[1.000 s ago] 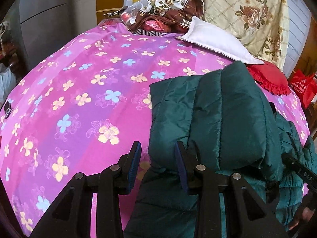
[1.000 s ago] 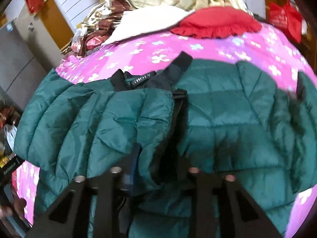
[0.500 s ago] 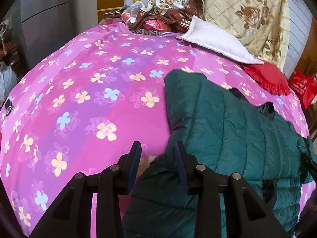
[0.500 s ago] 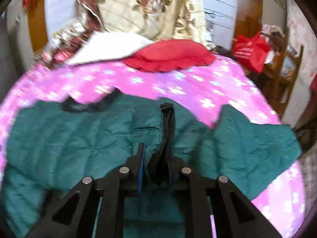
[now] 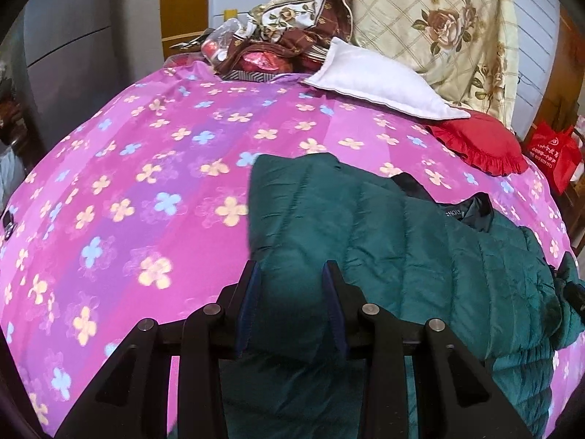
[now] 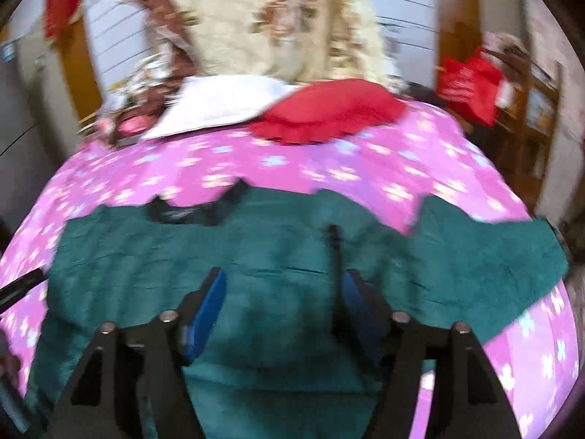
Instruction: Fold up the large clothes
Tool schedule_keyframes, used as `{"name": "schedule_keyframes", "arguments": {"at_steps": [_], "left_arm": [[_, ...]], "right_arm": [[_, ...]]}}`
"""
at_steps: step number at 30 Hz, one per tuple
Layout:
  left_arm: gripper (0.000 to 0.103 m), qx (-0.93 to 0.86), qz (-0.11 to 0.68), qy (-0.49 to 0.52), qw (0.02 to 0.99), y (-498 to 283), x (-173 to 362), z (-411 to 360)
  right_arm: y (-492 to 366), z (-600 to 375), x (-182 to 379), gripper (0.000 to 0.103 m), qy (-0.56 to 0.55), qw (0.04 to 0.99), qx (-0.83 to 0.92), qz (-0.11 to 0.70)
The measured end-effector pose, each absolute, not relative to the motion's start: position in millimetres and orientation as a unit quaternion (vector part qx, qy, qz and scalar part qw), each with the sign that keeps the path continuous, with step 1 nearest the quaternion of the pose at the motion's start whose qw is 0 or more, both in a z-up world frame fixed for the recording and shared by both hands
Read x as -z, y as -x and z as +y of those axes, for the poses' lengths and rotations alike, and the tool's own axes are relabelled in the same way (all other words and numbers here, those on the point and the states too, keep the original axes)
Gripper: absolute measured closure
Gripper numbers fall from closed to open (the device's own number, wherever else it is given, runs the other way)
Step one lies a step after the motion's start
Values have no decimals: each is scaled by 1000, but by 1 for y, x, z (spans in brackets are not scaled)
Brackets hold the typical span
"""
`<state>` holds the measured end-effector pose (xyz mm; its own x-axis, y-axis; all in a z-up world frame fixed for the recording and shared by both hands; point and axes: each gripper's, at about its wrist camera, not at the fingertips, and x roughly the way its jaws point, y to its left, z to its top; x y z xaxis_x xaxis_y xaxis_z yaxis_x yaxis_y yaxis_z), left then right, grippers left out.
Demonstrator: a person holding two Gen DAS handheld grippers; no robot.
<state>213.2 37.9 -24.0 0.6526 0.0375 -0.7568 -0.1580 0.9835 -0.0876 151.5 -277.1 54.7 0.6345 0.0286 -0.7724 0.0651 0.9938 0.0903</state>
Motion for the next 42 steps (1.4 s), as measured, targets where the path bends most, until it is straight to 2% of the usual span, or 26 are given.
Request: {"name": "schedule_keyframes", "arguments": {"at_steps": [5, 13, 27, 36, 42], "left_arm": [[86, -64, 418, 46, 905, -227, 40, 23], [85, -66, 422, 24, 904, -233, 58, 18], [84, -72, 418, 19, 905, -232, 63, 16], [84, -71, 413, 21, 908, -231, 65, 18], [84, -63, 420, 22, 905, -223, 55, 18]], "right_arm": [[-181, -235, -32, 29, -41, 886, -56, 458], [-201, -223, 31, 29, -7, 873, -41, 487], [-159, -253, -10, 28, -10, 884, -15, 468], [-158, -280, 22, 28, -21, 870, 4, 492], [-154, -277, 14, 27, -18, 866, 9, 499]]}}
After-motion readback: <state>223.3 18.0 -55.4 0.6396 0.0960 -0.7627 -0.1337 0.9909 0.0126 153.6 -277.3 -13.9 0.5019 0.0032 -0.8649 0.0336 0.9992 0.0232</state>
